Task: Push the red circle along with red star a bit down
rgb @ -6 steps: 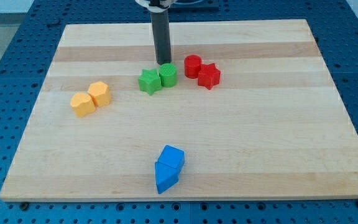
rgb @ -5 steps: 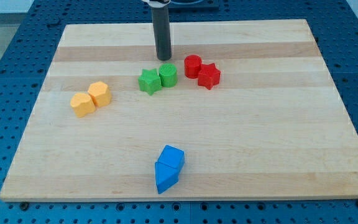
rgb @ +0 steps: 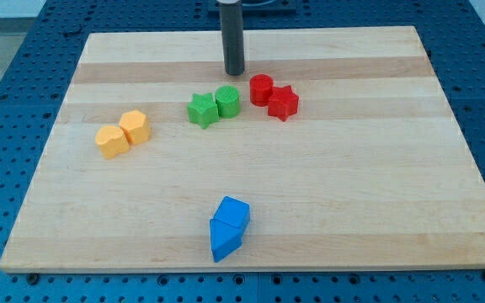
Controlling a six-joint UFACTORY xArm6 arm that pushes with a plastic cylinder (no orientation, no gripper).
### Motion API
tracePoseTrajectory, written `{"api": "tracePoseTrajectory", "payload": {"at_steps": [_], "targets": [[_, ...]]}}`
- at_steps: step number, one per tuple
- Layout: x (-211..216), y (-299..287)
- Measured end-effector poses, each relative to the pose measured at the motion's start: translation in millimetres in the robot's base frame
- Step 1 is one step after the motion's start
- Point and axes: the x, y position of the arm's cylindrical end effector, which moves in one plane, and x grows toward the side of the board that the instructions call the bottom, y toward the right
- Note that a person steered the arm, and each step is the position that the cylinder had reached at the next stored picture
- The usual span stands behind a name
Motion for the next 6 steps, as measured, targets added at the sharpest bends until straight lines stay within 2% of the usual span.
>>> {"api": "tracePoseTrajectory", "payload": {"at_steps": [2, 4, 6], "targets": [[13.6, 19.6], [57.5, 31.6], [60.8, 42.4]]}}
